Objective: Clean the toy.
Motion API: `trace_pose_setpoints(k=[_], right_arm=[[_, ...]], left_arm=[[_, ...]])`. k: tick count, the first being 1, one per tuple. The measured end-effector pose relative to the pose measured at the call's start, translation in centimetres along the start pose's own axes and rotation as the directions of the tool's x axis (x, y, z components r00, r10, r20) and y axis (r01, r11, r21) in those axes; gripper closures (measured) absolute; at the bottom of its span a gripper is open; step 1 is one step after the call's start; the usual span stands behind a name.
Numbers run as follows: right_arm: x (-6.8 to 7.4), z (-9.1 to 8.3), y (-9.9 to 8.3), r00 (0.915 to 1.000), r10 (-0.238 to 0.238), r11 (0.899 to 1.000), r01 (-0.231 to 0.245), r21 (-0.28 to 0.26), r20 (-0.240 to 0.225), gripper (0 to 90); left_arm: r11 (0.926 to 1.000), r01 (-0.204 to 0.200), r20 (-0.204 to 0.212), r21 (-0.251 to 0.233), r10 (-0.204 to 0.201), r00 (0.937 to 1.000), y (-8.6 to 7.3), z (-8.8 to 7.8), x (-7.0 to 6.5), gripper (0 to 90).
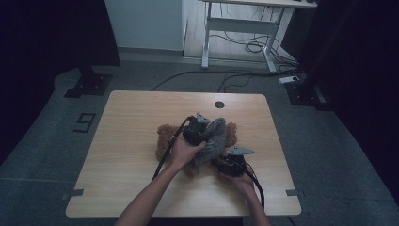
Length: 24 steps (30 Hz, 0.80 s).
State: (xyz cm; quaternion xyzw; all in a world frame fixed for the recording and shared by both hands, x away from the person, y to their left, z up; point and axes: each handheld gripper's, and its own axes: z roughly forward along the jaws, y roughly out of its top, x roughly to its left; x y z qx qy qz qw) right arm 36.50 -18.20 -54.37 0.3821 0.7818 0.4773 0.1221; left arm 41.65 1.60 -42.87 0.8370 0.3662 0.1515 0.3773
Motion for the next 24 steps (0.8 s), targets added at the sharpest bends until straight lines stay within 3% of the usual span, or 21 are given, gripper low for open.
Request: trace_pose_setpoints(k=[3, 5, 8, 16, 21, 24], right_arm=[[0.0, 0.0, 0.0, 1.0, 0.002, 1.0, -0.002, -0.001, 0.0, 63.5], [0.0, 0.0, 0.0, 1.0, 0.004, 1.0, -0.004, -0.002, -0.001, 63.5], [-0.1, 0.0, 0.0, 1.0, 0.005, 1.0, -0.005, -0.002, -0.006, 63.5], [-0.1, 0.1, -0.1, 0.9999, 0.014, 1.0, -0.014, 0.0, -0.009, 63.5], [-0.1, 0.1, -0.1, 0.9998, 0.018, 1.0, -0.018, -0.001, -0.011, 63.5], [-0.1, 0.1, -0.1, 0.9998, 0.019, 1.0, -0.019, 0.001, -0.011, 63.5]], left_arm=[[0.9999, 0.012, -0.048, 0.009, -0.012, 0.9988, -0.8, -1.3, 1.8, 77.4], [0.9997, 0.003, -0.102, 0.025, 0.0, 0.9948, -1.6, -2.2, 3.2, 77.4], [0.9993, 0.035, -0.107, 0.012, -0.033, 0.9937, -2.7, -3.7, 4.9, 77.3], [0.9976, 0.066, -0.154, -0.023, -0.069, 0.9857, -4.9, -7.4, 7.6, 77.2], [0.9941, 0.107, -0.18, -0.013, -0.108, 0.9777, -6.7, -8.1, 9.4, 77.2], [0.9907, 0.135, -0.174, -0.01, -0.135, 0.9755, -7.7, -8.3, 10.2, 77.1]])
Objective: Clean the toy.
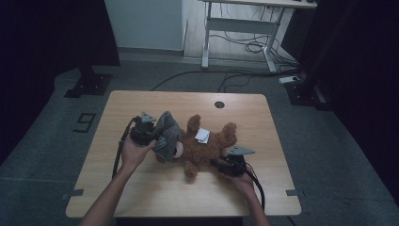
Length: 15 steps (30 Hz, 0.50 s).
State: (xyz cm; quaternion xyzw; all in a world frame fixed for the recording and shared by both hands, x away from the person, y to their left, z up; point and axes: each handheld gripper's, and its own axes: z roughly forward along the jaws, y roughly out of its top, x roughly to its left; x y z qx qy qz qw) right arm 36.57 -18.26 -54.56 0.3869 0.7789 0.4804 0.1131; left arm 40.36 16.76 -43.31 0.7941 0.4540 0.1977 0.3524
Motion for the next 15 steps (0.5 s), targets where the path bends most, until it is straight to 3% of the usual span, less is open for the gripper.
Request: trace_pose_setpoints(k=[5, 11, 13, 15], right_arm=[[0.0, 0.0, 0.0, 1.0, -0.001, 1.0, 0.001, -0.001, 0.001, 63.5], [0.0, 0.0, 0.0, 1.0, -0.002, 1.0, 0.002, 0.002, 0.002, 63.5], [0.0, 0.0, 0.0, 1.0, 0.0, 1.0, 0.0, 0.0, 0.002, 63.5], [0.0, 0.0, 0.0, 1.0, 0.002, 1.0, -0.002, 0.001, 0.003, 63.5]], left_arm=[[0.9994, 0.01, 0.04, -0.033, -0.008, 0.9992, 0.7, -0.6, -0.3, 77.0], [0.9949, -0.066, 0.112, -0.077, 0.074, 0.9909, 3.8, -0.3, -4.6, 77.0], [0.9935, -0.092, 0.123, -0.066, 0.1, 0.9874, 4.8, 0.7, -6.2, 77.0], [0.993, -0.106, 0.109, -0.053, 0.111, 0.9878, 5.3, 1.6, -7.1, 76.9]])
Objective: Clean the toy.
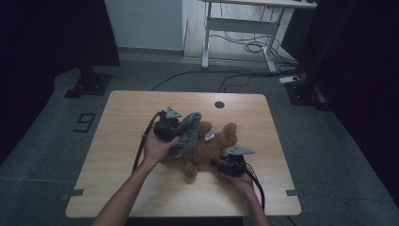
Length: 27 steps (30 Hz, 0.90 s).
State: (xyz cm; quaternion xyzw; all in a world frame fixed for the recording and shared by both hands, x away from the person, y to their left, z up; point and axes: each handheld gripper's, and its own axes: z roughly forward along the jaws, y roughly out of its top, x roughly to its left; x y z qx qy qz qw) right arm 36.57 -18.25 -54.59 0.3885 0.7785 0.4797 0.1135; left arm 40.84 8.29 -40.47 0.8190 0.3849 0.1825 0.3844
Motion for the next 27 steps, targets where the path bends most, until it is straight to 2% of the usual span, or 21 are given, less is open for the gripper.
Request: trace_pose_setpoints(k=[3, 5, 7, 8, 10, 13, 14, 18, 21, 24, 27], right_arm=[[0.0, 0.0, 0.0, 1.0, 0.001, 1.0, -0.001, -0.003, 0.0, 63.5], [0.0, 0.0, 0.0, 1.0, -0.001, 1.0, 0.001, -0.004, 0.0, 63.5], [0.0, 0.0, 0.0, 1.0, -0.004, 1.0, 0.004, -0.004, -0.003, 63.5], [0.0, 0.0, 0.0, 1.0, -0.006, 1.0, 0.006, -0.004, -0.003, 63.5], [0.0, 0.0, 0.0, 1.0, -0.005, 1.0, 0.005, -0.002, -0.005, 63.5], [0.0, 0.0, 0.0, 1.0, -0.002, 1.0, 0.002, -0.001, -0.005, 63.5], [0.0, 0.0, 0.0, 1.0, -0.001, 1.0, 0.001, -0.001, -0.002, 63.5], [0.0, 0.1, -0.1, 1.0, 0.003, 1.0, -0.003, -0.001, -0.003, 63.5], [0.0, 0.1, -0.1, 1.0, 0.005, 1.0, -0.005, -0.002, -0.002, 63.5], [0.0, 0.1, -0.1, 1.0, 0.007, 1.0, -0.007, -0.001, -0.002, 63.5], [0.0, 0.1, -0.1, 1.0, 0.009, 1.0, -0.009, -0.003, 0.0, 63.5]], left_arm=[[0.9966, -0.009, -0.044, 0.081, 0.013, 0.9989, -0.2, 2.0, 0.2, 76.6], [0.9934, 0.024, -0.039, 0.113, -0.02, 0.999, -1.2, 2.9, 1.1, 76.5], [0.9929, 0.081, -0.005, 0.087, -0.081, 0.9967, -2.0, 2.6, 2.3, 76.7], [0.9923, 0.096, 0.003, 0.078, -0.097, 0.9953, -2.2, 2.2, 2.7, 76.8], [0.9934, 0.094, -0.012, 0.066, -0.093, 0.9956, -2.5, 1.3, 3.2, 76.8], [0.9952, 0.085, -0.068, 0.047, -0.082, 0.9943, -3.3, -0.3, 4.3, 76.8], [0.9947, 0.093, -0.084, 0.045, -0.089, 0.9925, -3.7, -0.7, 4.8, 76.9], [0.9895, 0.135, -0.105, 0.05, -0.13, 0.986, -5.6, -1.9, 6.8, 77.7], [0.9847, 0.166, -0.103, 0.053, -0.16, 0.9817, -6.5, -2.4, 7.7, 78.0], [0.9818, 0.188, -0.075, 0.029, -0.185, 0.9798, -6.5, -2.9, 8.0, 78.2], [0.9863, 0.165, -0.042, -0.004, -0.165, 0.9855, -5.5, -3.5, 7.0, 78.2]])
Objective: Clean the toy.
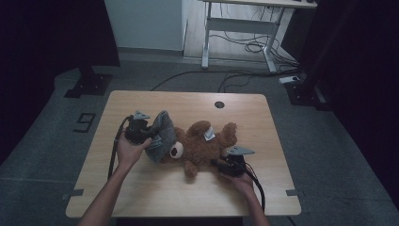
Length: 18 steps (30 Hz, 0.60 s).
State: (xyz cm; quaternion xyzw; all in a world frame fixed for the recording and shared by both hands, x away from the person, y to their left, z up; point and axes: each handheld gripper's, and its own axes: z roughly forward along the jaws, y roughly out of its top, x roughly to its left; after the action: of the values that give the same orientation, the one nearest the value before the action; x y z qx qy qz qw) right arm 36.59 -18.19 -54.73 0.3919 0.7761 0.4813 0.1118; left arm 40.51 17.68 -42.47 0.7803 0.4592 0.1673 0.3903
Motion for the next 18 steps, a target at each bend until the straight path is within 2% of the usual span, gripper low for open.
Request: trace_pose_setpoints(k=[3, 5, 7, 9, 12, 15, 16, 18], right_arm=[[0.0, 0.0, 0.0, 1.0, -0.003, 1.0, 0.003, 0.001, 0.0, 63.6], [0.0, 0.0, 0.0, 1.0, -0.001, 1.0, 0.001, 0.001, 0.0, 63.5], [0.0, 0.0, 0.0, 1.0, -0.002, 1.0, 0.002, 0.003, -0.001, 63.5], [0.0, 0.0, 0.0, 1.0, -0.002, 1.0, 0.002, 0.003, -0.002, 63.5], [0.0, 0.0, 0.0, 1.0, -0.006, 1.0, 0.006, 0.001, -0.001, 63.5], [-0.1, 0.0, 0.0, 1.0, -0.008, 1.0, 0.008, 0.001, 0.0, 63.5], [-0.1, -0.1, 0.0, 1.0, -0.008, 1.0, 0.008, 0.001, 0.0, 63.5], [-0.1, -0.1, 0.0, 1.0, -0.005, 1.0, 0.005, 0.002, -0.003, 63.5]], left_arm=[[0.9985, -0.044, 0.051, -0.033, 0.046, 0.9977, 1.1, -0.5, -2.3, 78.2], [0.9956, -0.078, 0.103, -0.053, 0.083, 0.9913, 1.8, -0.6, -4.2, 78.2], [0.9904, -0.121, 0.152, -0.067, 0.13, 0.9798, 2.4, -0.4, -6.7, 78.2], [0.9846, -0.161, 0.177, -0.069, 0.17, 0.9693, 2.8, 0.1, -8.7, 78.2], [0.9784, -0.2, 0.22, -0.052, 0.207, 0.9534, 3.8, 1.8, -11.6, 78.1], [0.9775, -0.21, 0.243, -0.019, 0.208, 0.9473, 4.8, 4.5, -13.7, 78.1], [0.9754, -0.221, 0.227, 0.002, 0.214, 0.9501, 5.1, 5.5, -14.3, 78.1], [0.9657, -0.255, 0.167, 0.049, 0.244, 0.9553, 5.6, 7.5, -15.1, 78.0]])
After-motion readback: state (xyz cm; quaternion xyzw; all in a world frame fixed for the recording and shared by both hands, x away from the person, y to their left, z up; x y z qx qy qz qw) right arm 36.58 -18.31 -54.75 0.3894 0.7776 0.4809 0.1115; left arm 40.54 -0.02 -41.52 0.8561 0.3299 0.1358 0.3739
